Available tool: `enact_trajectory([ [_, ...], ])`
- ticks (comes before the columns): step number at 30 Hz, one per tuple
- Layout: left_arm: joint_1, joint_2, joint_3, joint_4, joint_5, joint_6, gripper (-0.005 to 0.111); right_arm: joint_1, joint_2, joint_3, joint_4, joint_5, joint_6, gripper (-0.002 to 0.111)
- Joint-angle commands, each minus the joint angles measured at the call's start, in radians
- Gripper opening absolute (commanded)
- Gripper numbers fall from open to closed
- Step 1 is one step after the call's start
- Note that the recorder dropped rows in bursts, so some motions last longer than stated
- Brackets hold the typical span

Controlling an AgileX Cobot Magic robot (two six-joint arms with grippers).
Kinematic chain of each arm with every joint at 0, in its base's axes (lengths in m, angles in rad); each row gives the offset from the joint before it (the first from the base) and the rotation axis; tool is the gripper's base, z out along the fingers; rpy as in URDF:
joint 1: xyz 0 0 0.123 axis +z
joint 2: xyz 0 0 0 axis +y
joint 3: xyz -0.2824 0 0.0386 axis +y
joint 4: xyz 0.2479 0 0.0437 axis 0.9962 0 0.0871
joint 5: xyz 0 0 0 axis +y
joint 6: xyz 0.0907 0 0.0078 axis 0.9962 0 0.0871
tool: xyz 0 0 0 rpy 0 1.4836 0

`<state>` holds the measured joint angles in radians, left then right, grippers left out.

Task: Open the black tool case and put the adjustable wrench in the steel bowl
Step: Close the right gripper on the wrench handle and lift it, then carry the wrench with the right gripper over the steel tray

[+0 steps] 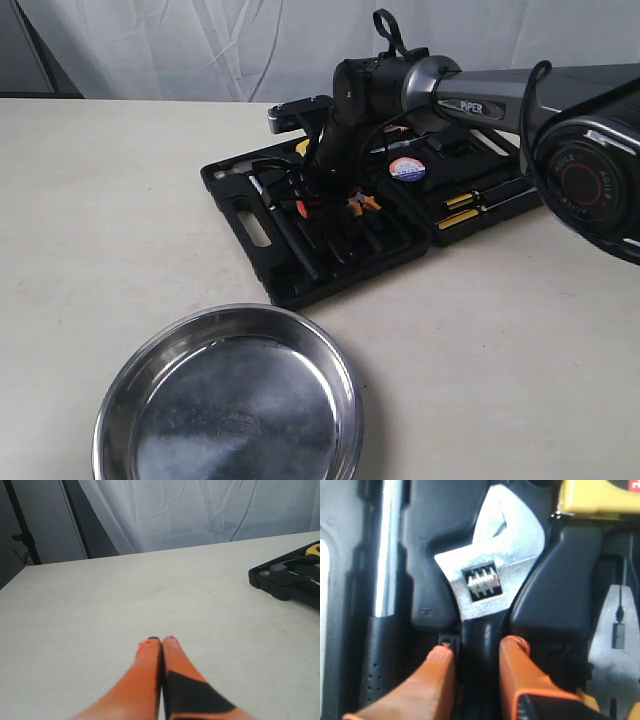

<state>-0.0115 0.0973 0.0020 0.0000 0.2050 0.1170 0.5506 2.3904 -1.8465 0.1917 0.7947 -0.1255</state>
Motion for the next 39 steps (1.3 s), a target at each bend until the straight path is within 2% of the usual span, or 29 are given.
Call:
enact_trajectory([
  [1,-0.009,-0.004,-0.002,0.0,-0.01,-0.005,0.0,0.011,0.028,0.006,0.0,0.028,-0.016,-0.001],
  [15,-0.009,-0.004,-0.002,0.0,-0.01,-0.005,0.0,0.011,-0.088,0.006,-0.004,-0.111,-0.013,-0.001],
  [29,-0.009,-0.004,-0.002,0.0,-0.01,-0.005,0.0,0.009,-0.11,0.006,-0.011,-0.109,-0.012,-0.001],
  [39,-0.009,-0.004,-0.002,0.0,-0.01,-0.005,0.0,0.009,-0.13,0.006,-0.192,-0.066,-0.012,-0.001],
])
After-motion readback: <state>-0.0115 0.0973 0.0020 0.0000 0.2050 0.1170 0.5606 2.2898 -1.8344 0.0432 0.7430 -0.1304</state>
